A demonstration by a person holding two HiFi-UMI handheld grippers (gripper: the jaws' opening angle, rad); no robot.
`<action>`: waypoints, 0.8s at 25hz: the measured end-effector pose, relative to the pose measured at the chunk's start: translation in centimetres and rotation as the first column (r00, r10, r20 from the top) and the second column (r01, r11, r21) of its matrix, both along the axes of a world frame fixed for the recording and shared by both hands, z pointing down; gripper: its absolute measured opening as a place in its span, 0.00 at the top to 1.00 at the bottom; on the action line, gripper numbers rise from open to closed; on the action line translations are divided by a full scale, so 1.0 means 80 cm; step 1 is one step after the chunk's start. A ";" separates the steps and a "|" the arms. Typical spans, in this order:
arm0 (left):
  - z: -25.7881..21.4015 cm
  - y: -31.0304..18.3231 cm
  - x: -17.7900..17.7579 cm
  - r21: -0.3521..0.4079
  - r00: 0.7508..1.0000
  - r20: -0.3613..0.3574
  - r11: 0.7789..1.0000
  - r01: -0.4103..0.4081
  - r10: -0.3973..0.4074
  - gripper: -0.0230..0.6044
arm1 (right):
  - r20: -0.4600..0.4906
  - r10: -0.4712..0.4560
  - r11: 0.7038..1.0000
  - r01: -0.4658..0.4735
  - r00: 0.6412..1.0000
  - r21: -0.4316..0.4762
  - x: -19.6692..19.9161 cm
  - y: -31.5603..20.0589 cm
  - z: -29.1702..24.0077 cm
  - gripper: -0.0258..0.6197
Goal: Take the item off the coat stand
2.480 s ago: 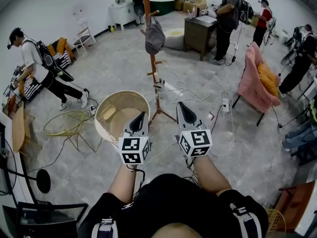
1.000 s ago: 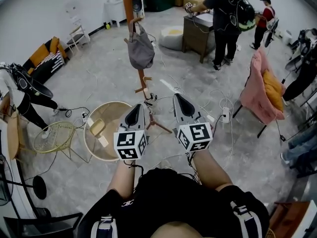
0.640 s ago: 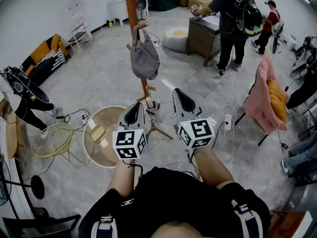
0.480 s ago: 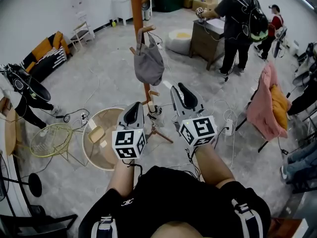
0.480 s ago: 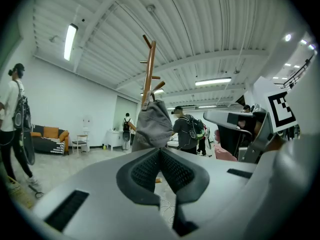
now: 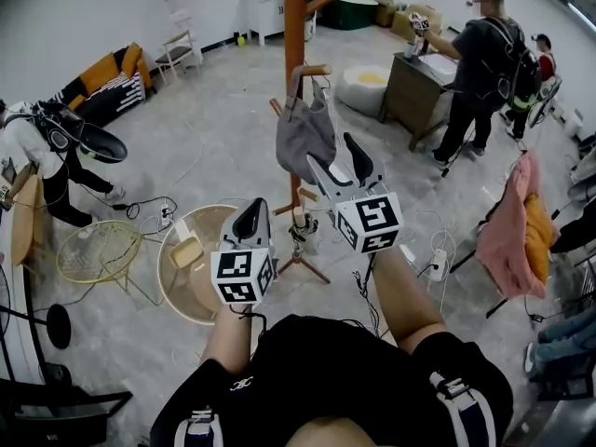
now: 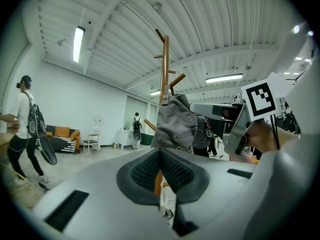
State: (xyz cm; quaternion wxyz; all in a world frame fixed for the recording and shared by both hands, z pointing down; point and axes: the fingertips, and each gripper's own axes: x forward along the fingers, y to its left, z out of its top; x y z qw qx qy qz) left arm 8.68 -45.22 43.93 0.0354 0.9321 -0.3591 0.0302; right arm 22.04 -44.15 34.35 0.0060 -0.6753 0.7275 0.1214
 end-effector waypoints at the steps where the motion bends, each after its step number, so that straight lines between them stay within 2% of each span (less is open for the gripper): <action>1: 0.000 0.000 -0.004 0.000 1.000 0.001 1.000 0.015 -0.015 0.94 | -0.005 -0.007 1.000 0.007 1.000 -0.003 0.001 -0.006 -0.004 0.45; 6: -0.012 -0.015 -0.033 -0.015 0.990 -0.003 0.990 0.141 -0.142 0.94 | -0.009 -0.040 0.999 0.040 0.999 -0.032 0.012 -0.046 -0.029 0.42; 12: 0.002 -0.006 -0.054 -0.043 0.953 0.011 0.952 0.304 -0.304 0.94 | 0.029 -0.109 0.988 0.111 0.994 -0.103 0.024 -0.088 -0.018 0.43; 20: 0.010 0.022 -0.052 -0.066 0.891 0.048 0.888 0.454 -0.452 0.94 | 0.107 -0.232 0.959 0.246 0.967 -0.139 0.031 -0.104 -0.018 0.80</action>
